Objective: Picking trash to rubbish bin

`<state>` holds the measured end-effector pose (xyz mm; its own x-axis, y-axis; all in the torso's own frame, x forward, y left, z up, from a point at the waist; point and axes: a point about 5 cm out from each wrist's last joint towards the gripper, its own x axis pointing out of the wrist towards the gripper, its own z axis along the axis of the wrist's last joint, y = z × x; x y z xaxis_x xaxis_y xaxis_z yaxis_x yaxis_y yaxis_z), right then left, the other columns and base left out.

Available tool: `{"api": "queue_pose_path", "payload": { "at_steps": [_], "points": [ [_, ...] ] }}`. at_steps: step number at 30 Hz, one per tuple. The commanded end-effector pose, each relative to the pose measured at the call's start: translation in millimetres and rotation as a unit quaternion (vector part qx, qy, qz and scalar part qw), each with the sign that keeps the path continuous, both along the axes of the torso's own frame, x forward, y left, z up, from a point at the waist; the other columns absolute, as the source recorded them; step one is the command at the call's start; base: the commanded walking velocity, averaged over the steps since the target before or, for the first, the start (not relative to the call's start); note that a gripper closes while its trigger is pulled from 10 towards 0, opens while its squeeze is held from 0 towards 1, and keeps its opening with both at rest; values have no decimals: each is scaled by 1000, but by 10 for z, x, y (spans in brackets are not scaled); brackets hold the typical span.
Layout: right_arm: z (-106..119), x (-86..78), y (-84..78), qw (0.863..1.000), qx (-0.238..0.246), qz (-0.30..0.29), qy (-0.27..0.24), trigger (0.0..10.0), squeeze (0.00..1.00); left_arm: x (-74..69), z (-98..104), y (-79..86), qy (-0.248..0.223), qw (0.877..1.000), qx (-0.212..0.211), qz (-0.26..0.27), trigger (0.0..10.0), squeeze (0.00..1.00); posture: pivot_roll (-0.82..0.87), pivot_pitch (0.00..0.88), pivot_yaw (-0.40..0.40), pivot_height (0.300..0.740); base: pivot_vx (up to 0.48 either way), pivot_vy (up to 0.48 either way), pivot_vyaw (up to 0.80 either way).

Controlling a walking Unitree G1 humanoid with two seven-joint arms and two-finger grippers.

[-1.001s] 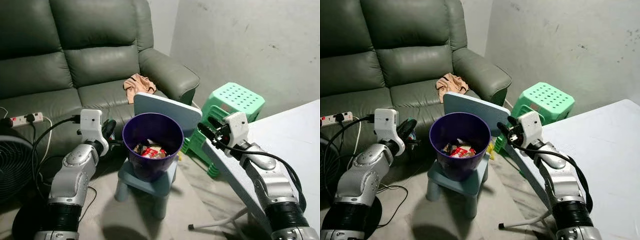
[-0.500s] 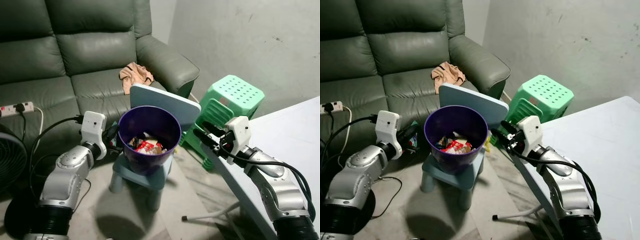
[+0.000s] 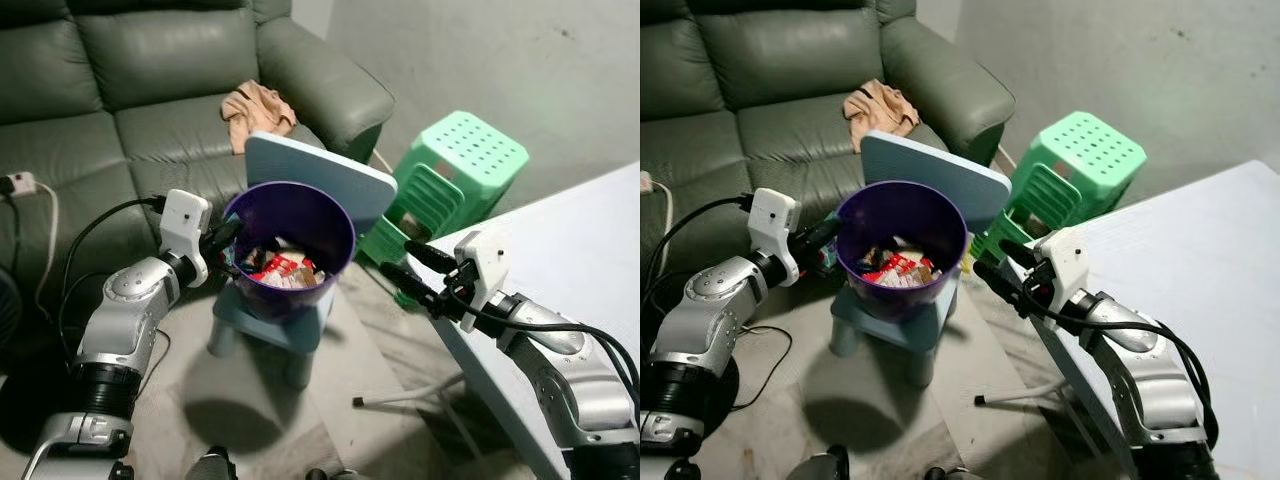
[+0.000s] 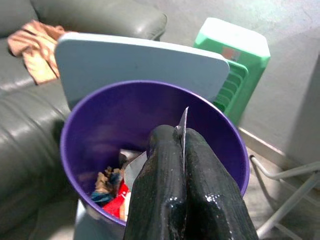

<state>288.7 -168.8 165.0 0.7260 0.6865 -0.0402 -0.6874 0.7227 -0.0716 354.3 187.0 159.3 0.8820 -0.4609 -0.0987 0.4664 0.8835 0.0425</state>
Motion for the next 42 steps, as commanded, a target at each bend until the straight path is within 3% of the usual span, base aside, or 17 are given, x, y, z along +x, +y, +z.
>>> {"api": "queue_pose_path", "payload": {
  "at_steps": [1, 5, 7, 18, 27, 35, 42],
  "points": [
    [61, -42, -85, 1000, -2, -12, -5, 10000, 1000, 24, -11, 22, 0, 1000, -3, -5, 10000, 0, -14, 290, -201, 740, 0, 0, 0],
    [122, -108, -65, 1000, 5, 3, -6, 10000, 1000, 79, -6, 54, -4, 1000, -5, -9, 10000, 0, -32, 305, -204, 740, 0, 0, 0],
    [175, -150, -54, 1000, 14, 9, -9, 10000, 0, 123, 13, 73, -10, 1000, -4, -13, 10000, 0, -45, 314, -205, 740, 0, 0, 0],
    [312, -206, -40, 999, 47, 4, -14, 10000, 0, 271, 159, 112, -40, 999, -6, -8, 10000, 0, -67, 333, -197, 740, 0, 0, 0],
    [379, -271, -40, 998, 54, 6, -10, 10000, 0, 334, 138, 191, -28, 999, -15, 25, 10000, 0, -90, 332, -198, 740, 0, 0, 0],
    [434, -325, -25, 998, 58, 9, -7, 10000, 0, 353, 114, 261, -21, 998, 2, 51, 10000, 0, -114, 335, -198, 740, 0, 0, 0],
    [479, -363, -79, 998, 55, -1, -5, 10000, 0, 388, 197, 261, -30, 998, -1, 55, 10000, 0, -130, 360, -197, 740, 0, 0, 0]
  ]
}}
